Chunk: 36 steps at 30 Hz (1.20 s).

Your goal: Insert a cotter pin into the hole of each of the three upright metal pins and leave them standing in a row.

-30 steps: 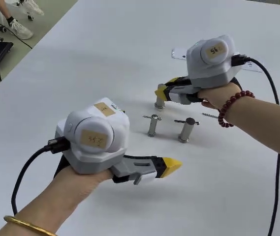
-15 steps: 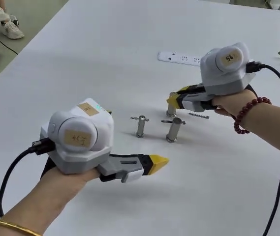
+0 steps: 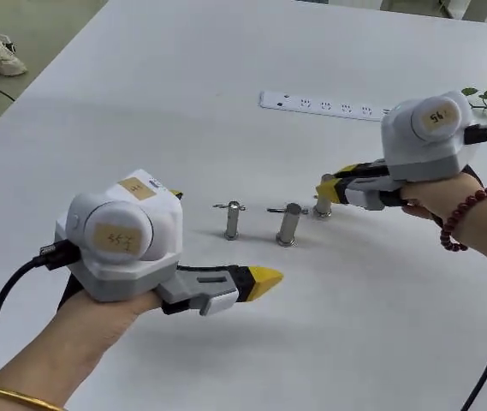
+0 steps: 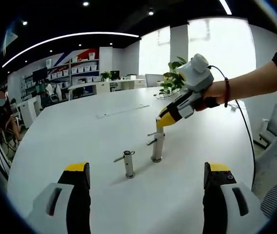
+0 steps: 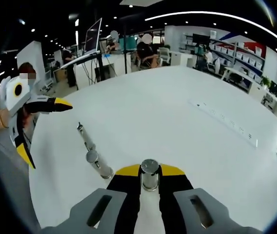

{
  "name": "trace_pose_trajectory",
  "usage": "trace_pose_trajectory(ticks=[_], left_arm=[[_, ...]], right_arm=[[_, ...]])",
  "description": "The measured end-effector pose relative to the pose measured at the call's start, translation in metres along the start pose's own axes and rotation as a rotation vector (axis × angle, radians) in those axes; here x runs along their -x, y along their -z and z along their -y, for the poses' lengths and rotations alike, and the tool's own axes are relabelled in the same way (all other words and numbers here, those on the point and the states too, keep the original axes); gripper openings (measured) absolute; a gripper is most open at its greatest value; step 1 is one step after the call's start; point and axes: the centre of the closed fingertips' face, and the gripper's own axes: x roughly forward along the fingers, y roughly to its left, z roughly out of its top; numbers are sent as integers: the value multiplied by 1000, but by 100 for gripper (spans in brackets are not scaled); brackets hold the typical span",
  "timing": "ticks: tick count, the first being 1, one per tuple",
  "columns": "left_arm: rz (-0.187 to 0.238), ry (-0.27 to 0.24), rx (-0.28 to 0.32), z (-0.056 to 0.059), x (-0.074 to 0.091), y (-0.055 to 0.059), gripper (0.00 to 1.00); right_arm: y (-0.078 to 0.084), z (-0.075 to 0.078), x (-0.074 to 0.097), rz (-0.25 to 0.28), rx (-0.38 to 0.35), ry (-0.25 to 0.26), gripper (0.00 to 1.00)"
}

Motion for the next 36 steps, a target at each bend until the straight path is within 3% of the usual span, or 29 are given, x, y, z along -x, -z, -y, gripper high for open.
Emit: trace_pose_trajectory(ticks=[6,16,23,36], left_arm=[[2,7,-1,2,1,0,97],[4,13,2,3,2,-1,96],[12,18,-1,5,3,-3,96],[10,20,-8,5,4,-4,96]], right_arm=[[11,-5,14,3,-12,2,7],[22,-28,31,21,30,-57,7],[24,-38,35,25,35,-80,7],[24,-71,37,34,79,-162,8]])
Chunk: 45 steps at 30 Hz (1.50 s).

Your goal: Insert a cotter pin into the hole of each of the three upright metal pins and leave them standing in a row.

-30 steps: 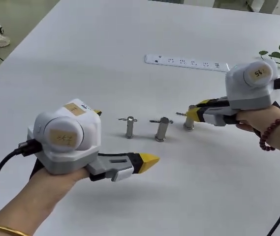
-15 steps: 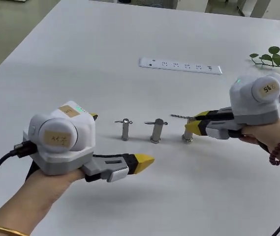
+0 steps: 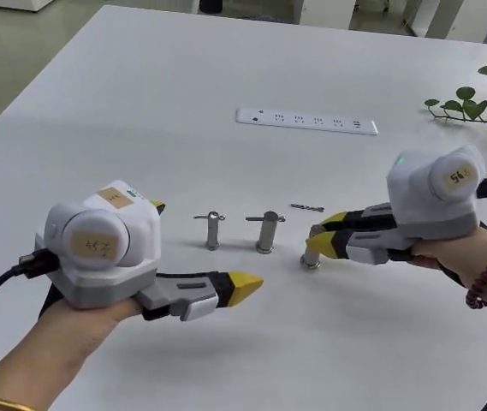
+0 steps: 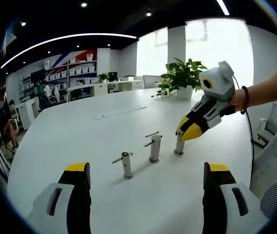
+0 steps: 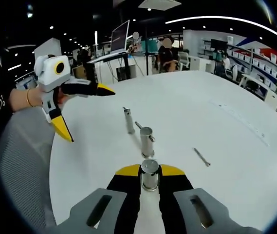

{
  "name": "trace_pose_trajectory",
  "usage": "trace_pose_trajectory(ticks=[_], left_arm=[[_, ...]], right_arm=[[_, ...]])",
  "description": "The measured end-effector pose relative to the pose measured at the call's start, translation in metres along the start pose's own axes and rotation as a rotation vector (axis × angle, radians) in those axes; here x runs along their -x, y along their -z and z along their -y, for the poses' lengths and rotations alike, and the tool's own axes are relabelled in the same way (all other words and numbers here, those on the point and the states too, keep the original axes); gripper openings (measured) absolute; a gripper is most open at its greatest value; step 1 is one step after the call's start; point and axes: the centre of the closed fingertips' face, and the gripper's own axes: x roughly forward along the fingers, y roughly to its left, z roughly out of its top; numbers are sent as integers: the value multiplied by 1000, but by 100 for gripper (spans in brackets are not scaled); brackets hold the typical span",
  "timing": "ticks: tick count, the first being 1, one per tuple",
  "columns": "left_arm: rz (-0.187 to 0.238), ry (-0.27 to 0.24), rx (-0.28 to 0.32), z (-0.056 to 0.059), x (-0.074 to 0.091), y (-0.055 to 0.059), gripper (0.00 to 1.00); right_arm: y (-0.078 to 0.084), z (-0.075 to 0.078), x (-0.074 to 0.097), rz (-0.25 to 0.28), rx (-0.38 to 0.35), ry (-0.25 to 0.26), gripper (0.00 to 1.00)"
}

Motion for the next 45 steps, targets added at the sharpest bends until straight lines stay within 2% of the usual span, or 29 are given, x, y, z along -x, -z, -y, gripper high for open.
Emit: trace_pose_trajectory(ticks=[10,17,23,30,42,45], left_arm=[[6,7,9,0,-1,-1,96],[2,8,9,-1,-1,0,96],[1,8,10,0,-1,0,96],[-4,4,6,-1,-1,1,96],[-17,9,-4,0,-3,4,96],[-14,7,-12,0,-3,3,96]], right_arm=[[-5,-21,-9,11,30,-73,8],[-6,-29,-17,12,48,-101,8],[-4,-35,-22,8,54,-103,8],[-5,-33,-23,22,54,-86,8],[-4,-34,-23,14,75,-97,9],[-6,-33,-22,26,68,-95,11]])
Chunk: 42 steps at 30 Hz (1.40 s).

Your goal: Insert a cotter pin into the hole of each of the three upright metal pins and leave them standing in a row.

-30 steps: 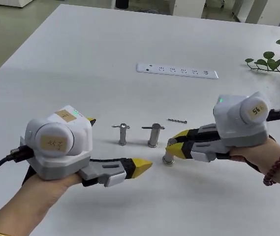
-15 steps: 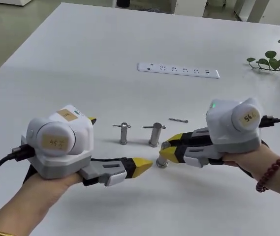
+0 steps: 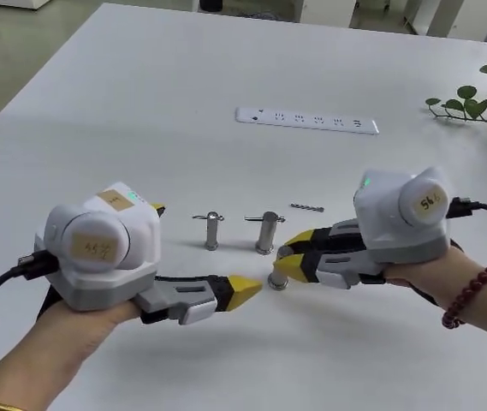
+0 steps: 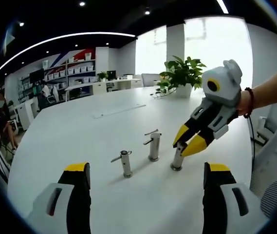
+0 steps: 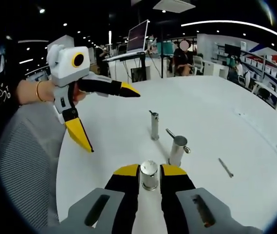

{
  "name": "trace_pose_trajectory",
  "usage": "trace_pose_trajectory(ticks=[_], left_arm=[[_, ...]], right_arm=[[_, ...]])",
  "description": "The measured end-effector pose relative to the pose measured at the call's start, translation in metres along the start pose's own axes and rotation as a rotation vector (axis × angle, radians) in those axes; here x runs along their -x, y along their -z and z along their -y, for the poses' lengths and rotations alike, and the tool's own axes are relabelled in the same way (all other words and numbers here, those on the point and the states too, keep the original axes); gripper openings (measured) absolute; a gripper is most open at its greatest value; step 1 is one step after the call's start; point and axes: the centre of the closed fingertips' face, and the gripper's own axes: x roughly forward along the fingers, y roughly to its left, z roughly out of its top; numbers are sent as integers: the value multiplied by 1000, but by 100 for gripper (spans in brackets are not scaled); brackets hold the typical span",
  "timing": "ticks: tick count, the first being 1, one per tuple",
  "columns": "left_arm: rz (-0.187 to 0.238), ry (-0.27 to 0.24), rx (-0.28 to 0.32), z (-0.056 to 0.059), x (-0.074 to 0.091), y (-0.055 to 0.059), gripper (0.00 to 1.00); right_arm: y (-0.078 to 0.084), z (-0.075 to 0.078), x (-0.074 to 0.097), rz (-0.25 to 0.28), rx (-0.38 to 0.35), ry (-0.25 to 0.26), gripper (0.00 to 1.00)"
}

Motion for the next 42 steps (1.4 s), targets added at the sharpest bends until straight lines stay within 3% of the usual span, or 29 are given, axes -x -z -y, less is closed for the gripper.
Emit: trace_pose_trajectory(ticks=[6,10,20,30,36,42], left_arm=[[-1,-1,8,0,0,0,97],[1,2,9,1,1,0,98],[-5,16,12,6,2,-1,99],[-29,11,10,4,3,2,99],[-29,9,14,3,4,2,99],[-30,8,21,3,4,3,99]], right_arm=[[-4,-2,5,12,-17,-9,15],[-14,-2,11,46,-81,-17,18],[-32,17,24,56,-98,-4,23],[-24,62,30,-51,-41,63,21],[-6,87,28,-158,3,89,19],[8,107,23,-242,33,81,15]])
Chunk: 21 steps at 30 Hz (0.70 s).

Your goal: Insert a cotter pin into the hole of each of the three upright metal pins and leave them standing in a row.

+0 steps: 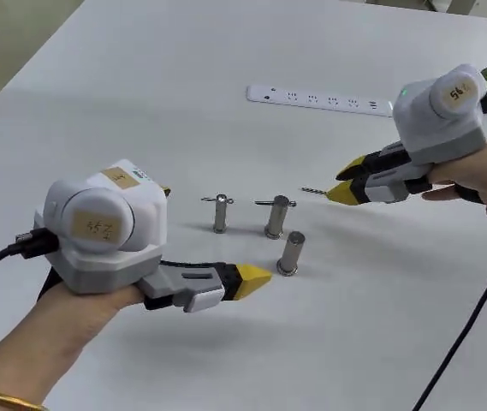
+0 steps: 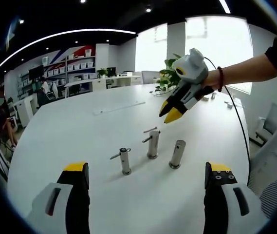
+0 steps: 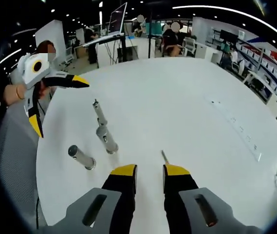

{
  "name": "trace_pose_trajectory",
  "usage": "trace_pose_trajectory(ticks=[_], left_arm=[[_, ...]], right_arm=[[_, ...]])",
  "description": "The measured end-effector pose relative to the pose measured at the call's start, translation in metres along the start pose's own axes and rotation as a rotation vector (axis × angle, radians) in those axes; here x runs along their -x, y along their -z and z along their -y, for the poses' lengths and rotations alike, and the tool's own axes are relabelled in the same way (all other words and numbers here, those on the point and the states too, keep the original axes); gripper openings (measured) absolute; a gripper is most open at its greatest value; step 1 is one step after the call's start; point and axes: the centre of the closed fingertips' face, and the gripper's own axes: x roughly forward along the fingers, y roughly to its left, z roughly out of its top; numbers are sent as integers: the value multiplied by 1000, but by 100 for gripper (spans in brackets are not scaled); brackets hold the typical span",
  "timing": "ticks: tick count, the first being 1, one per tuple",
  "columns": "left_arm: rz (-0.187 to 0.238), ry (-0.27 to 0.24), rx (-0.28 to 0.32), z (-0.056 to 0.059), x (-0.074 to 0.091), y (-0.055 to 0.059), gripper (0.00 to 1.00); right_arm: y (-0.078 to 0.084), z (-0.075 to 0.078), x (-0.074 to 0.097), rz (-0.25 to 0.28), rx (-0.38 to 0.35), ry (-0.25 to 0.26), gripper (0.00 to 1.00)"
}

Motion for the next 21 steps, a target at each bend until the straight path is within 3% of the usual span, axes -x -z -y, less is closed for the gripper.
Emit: trace_pose_trajectory(ticks=[10,21], left_arm=[[-7,3,12,0,-1,2,99],[-21,9,31,-2,-1,4,99]], right_arm=[[15,19,-26,-91,6,-27,10],[26,27,-42,-229,82,-79,8]])
